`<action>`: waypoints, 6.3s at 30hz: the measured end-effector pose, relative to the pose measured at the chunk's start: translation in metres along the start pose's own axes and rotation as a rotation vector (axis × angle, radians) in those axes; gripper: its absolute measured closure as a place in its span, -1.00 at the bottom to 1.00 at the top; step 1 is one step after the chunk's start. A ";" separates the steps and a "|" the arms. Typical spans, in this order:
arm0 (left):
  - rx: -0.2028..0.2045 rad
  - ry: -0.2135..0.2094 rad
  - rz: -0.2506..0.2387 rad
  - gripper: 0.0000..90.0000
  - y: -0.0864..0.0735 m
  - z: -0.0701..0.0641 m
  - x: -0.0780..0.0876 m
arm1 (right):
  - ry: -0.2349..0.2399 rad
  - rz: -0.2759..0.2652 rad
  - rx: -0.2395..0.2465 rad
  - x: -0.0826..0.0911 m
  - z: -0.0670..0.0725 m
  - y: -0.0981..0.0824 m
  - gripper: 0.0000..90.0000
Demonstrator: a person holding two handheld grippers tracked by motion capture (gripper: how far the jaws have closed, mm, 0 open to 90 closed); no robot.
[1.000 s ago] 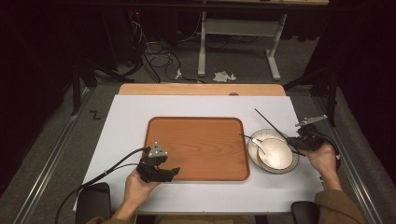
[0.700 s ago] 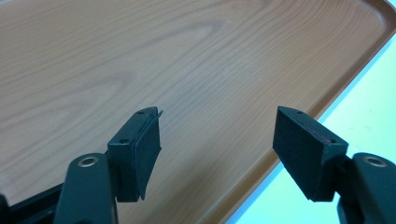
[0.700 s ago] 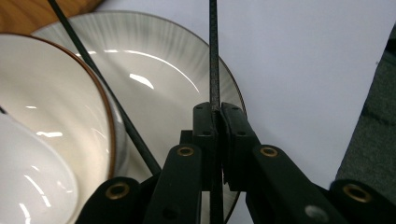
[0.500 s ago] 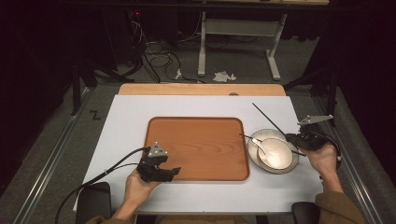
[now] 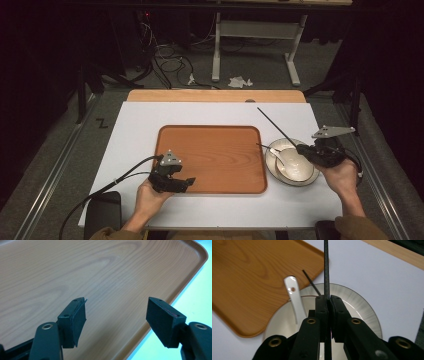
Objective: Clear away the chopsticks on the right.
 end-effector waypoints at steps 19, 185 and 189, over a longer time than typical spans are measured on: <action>0.014 -0.008 -0.001 -0.29 0.003 0.003 -0.004 | 0.092 0.027 0.068 -0.024 0.083 0.015 0.92; 0.012 0.043 0.034 -0.27 -0.004 0.004 -0.001 | -0.091 0.257 -0.144 -0.043 -0.061 -0.063 0.85; 0.012 0.046 0.032 -0.27 -0.004 0.004 0.000 | -0.087 0.255 -0.148 -0.044 -0.062 -0.064 0.89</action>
Point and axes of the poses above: each handheld gripper's, and its own axes: x roughly backward along the jaws, y roughly out of its top, z roughly to its left, the point moved 6 cm from there along -x, roughly forward along the jaws, and after that the axes turned 3 degrees about z, right-handed, at the moved point
